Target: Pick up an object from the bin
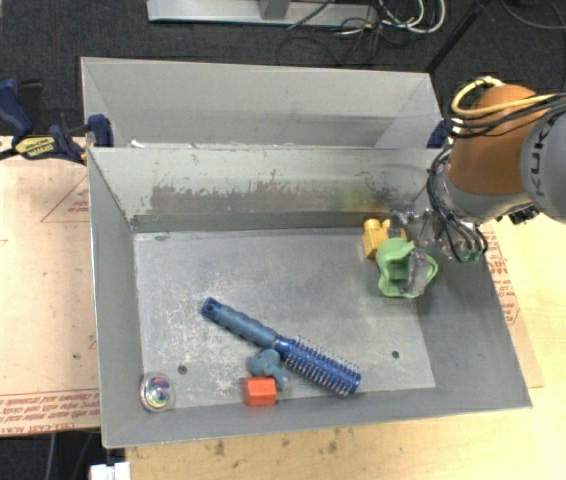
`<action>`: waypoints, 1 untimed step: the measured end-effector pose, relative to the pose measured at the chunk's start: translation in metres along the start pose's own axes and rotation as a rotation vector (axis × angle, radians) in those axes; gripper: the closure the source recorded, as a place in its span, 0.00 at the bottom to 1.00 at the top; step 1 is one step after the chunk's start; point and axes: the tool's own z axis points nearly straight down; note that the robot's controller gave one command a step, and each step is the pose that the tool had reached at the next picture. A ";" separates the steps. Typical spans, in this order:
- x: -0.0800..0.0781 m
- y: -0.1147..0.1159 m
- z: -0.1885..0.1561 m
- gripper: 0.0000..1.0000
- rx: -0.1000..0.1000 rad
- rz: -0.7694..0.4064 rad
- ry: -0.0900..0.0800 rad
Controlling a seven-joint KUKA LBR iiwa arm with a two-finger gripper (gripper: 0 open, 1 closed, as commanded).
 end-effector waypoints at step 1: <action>0.000 -0.001 -0.004 1.00 -0.001 -0.001 0.011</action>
Offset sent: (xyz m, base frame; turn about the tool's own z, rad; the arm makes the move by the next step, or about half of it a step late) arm 0.0000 0.0000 0.0000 0.0000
